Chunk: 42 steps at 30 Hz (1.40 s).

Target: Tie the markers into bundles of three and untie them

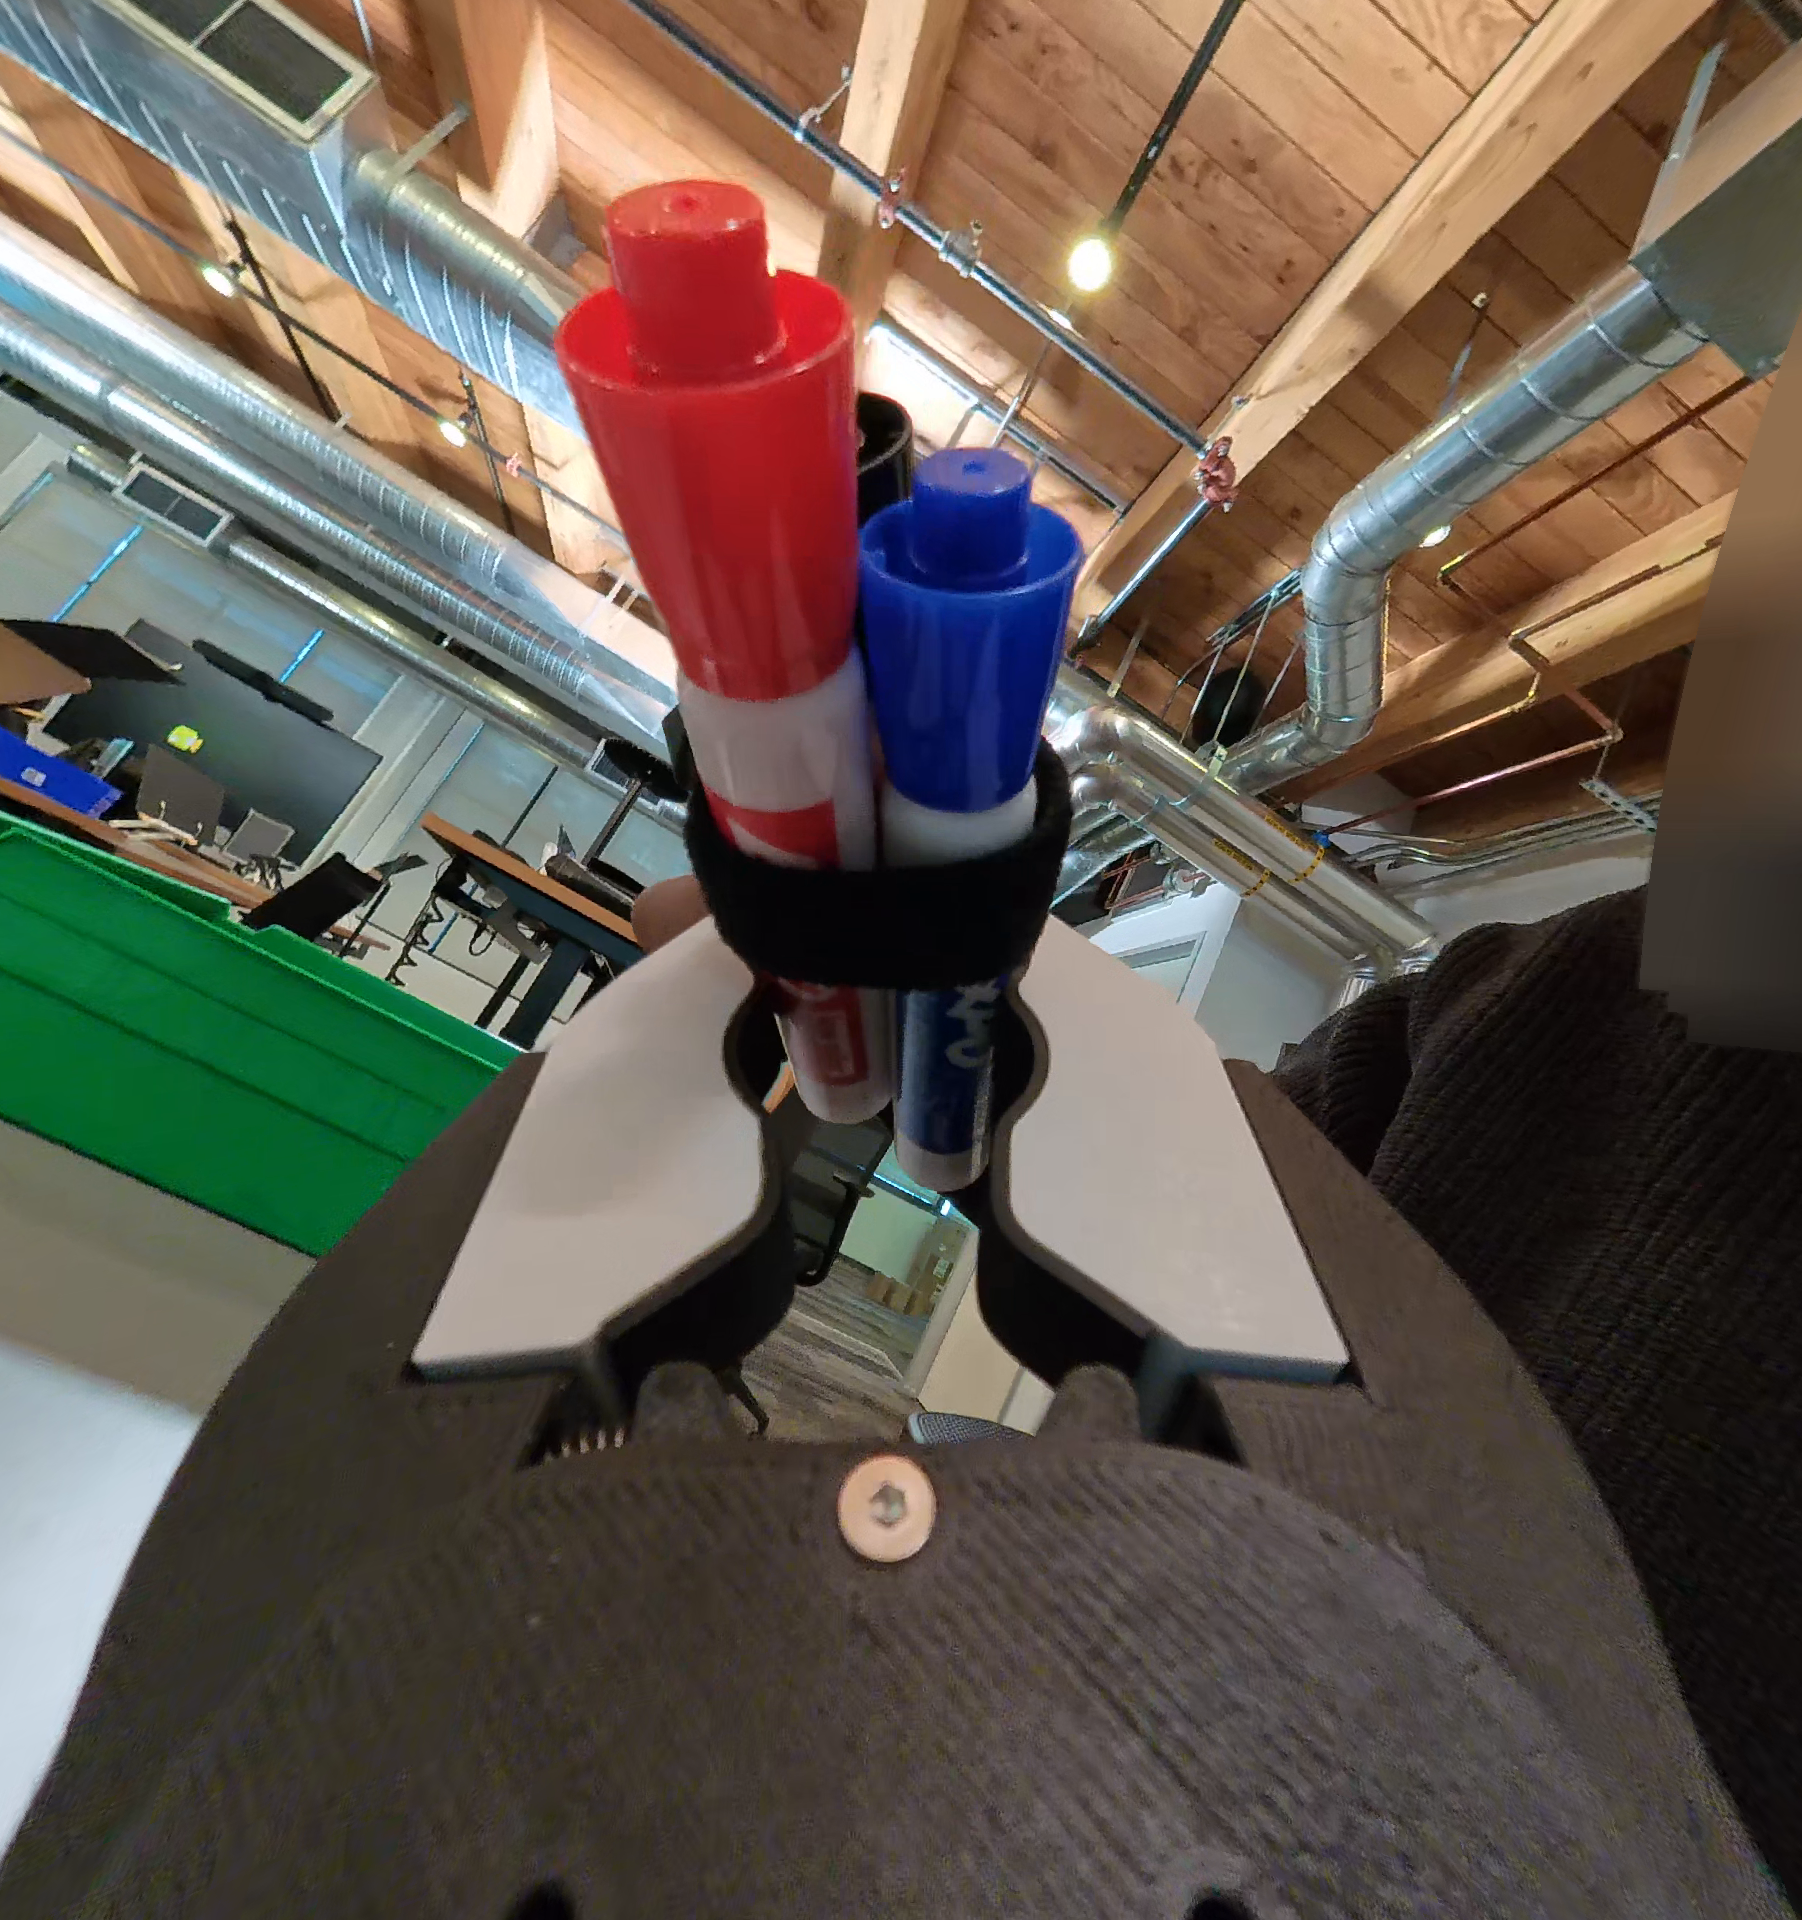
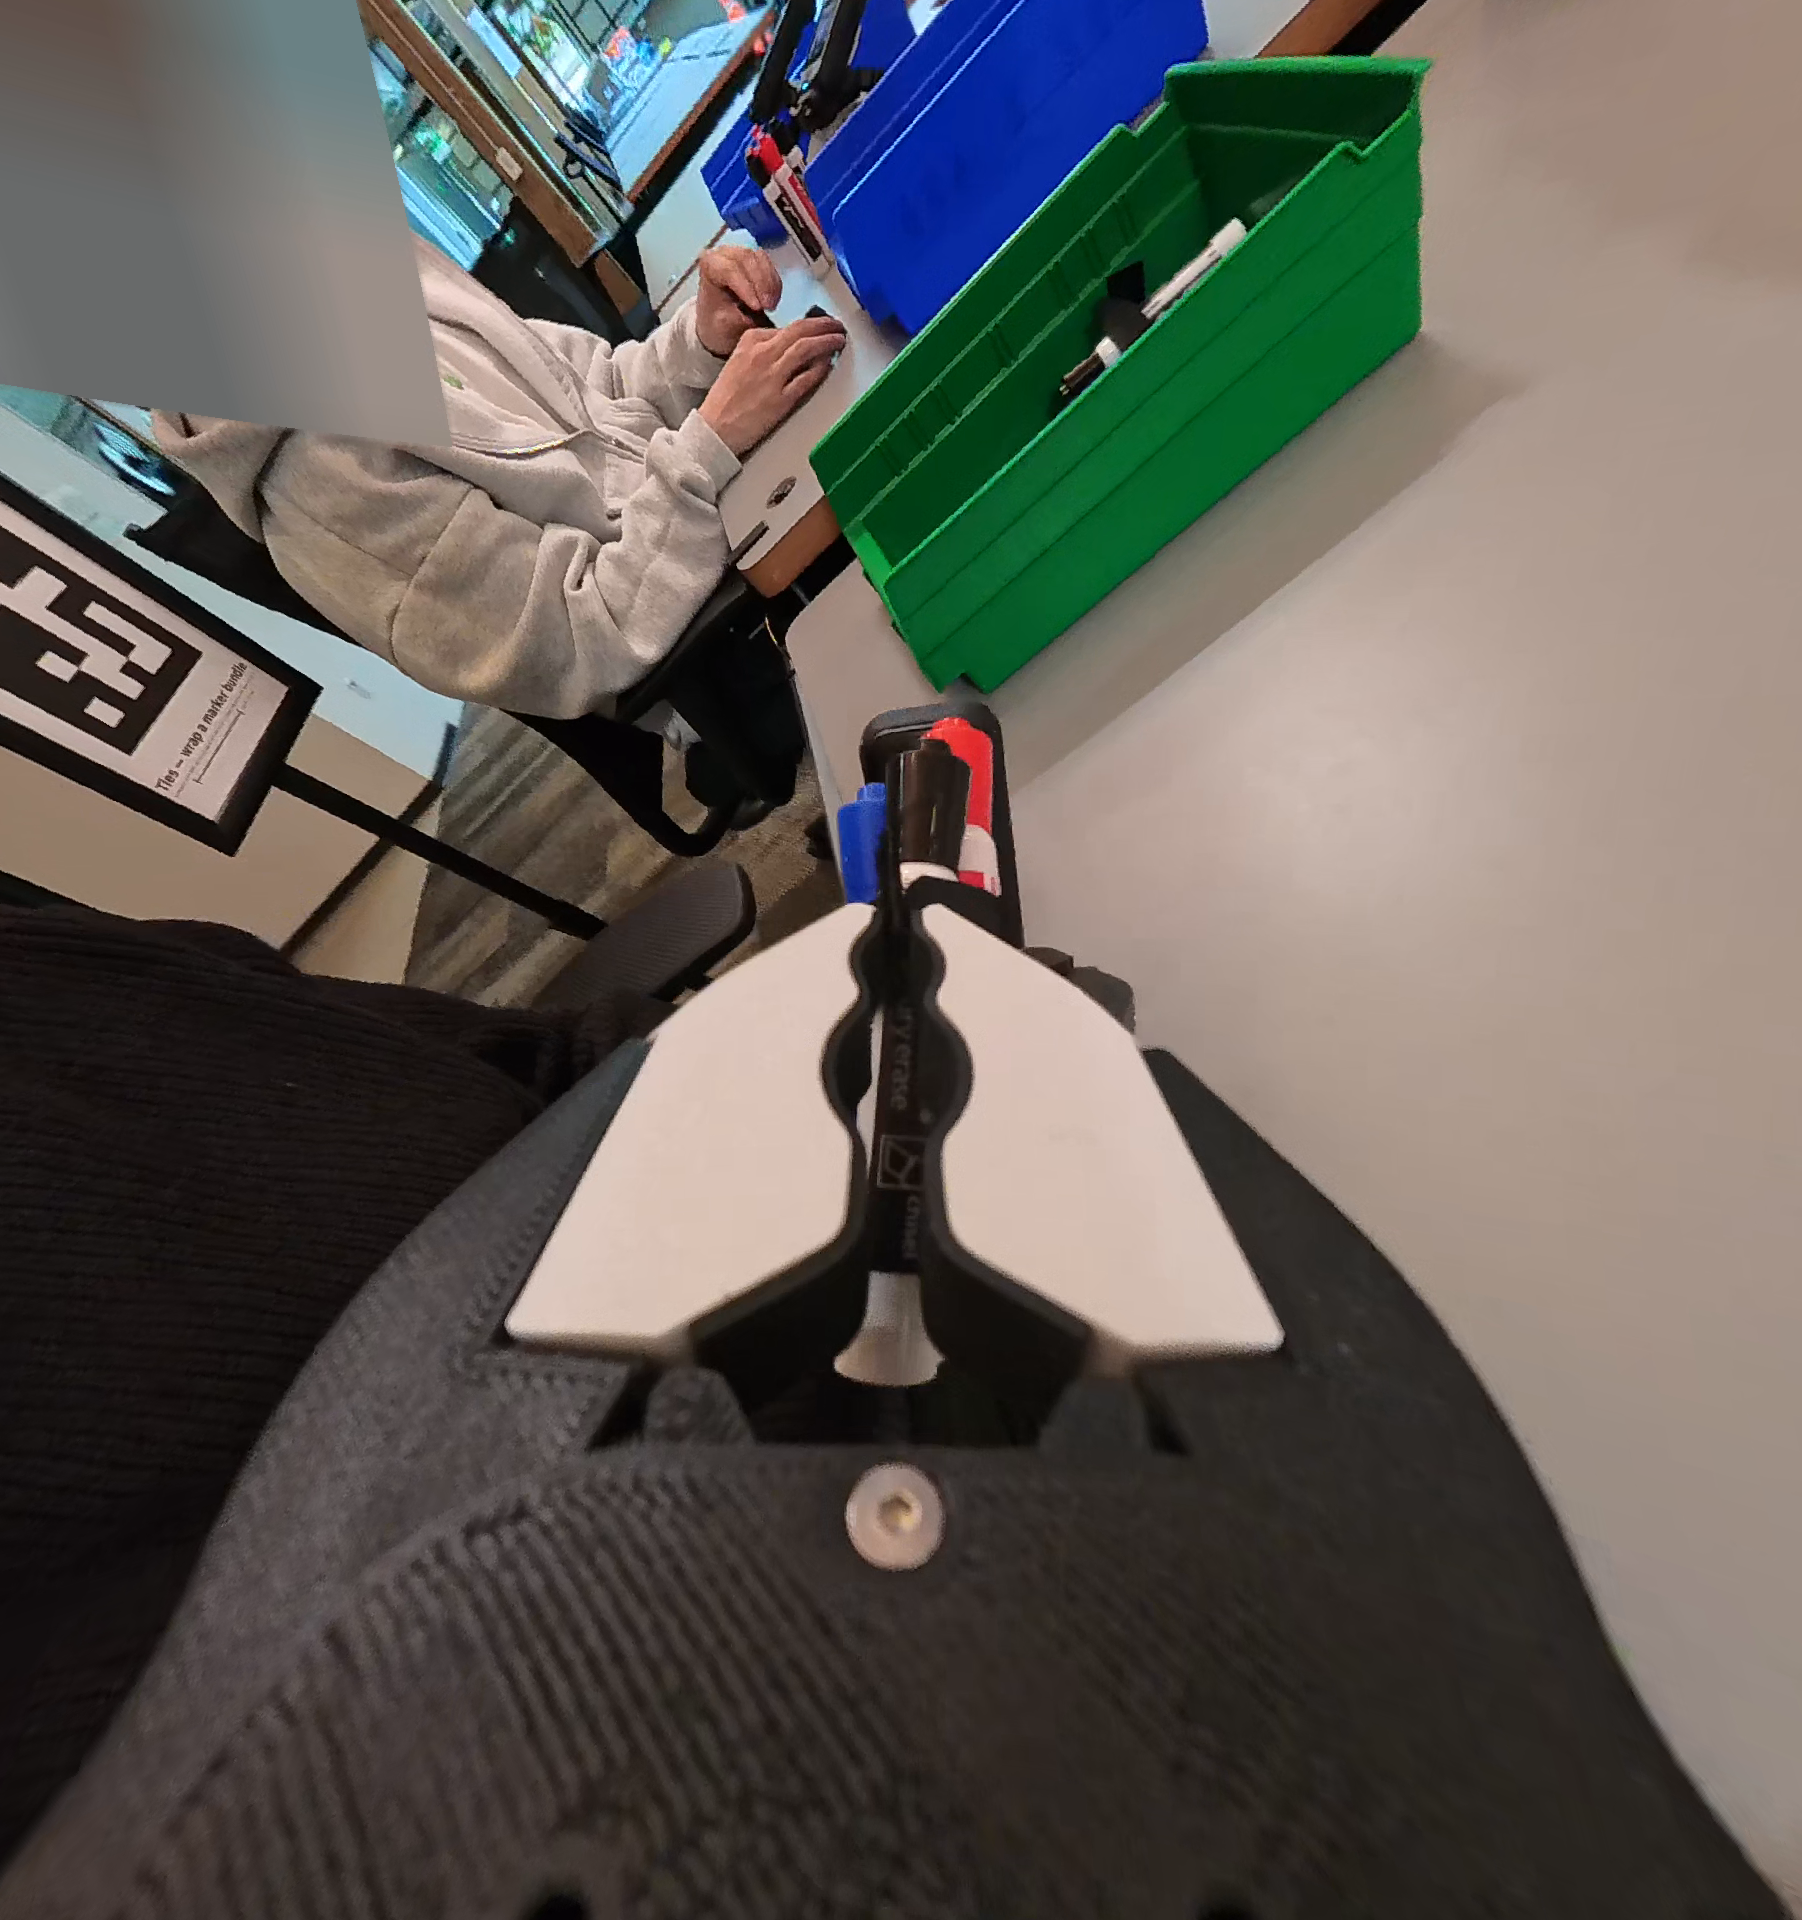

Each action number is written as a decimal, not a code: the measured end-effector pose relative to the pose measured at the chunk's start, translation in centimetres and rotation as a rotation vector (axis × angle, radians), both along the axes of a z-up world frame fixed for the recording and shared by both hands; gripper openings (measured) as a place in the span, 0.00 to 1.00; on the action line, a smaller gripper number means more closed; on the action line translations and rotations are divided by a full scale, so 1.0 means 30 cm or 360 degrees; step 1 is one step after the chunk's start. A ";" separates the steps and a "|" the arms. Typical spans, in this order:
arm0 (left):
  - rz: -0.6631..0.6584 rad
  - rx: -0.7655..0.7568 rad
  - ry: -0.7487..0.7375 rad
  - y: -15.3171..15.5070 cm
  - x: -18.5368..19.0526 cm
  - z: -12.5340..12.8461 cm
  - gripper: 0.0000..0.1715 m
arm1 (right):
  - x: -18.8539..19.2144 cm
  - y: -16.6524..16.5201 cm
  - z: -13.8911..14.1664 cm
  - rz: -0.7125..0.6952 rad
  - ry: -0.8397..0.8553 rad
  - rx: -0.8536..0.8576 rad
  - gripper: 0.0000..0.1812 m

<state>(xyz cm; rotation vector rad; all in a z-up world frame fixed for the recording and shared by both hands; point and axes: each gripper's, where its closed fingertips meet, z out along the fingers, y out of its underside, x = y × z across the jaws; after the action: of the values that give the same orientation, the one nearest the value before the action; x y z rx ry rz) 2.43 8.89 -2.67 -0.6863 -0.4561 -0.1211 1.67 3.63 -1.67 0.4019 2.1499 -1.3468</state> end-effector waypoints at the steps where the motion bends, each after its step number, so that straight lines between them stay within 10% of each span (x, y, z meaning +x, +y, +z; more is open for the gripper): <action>1: -0.0003 -0.0003 -0.0011 0.001 -0.003 -0.004 0.22 | -0.004 0.002 -0.004 -0.0002 -0.0024 -0.0004 0.02; 42: -0.0102 0.0175 -0.0444 -0.009 -0.104 -0.084 0.22 | -0.154 0.052 -0.041 -0.0193 -0.0106 0.0027 0.10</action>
<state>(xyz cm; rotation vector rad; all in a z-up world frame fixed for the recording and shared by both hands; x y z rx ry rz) -0.69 8.62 -5.21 -0.5781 -0.6897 -0.3024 -2.96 5.18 -2.88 0.5842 2.1130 -1.3617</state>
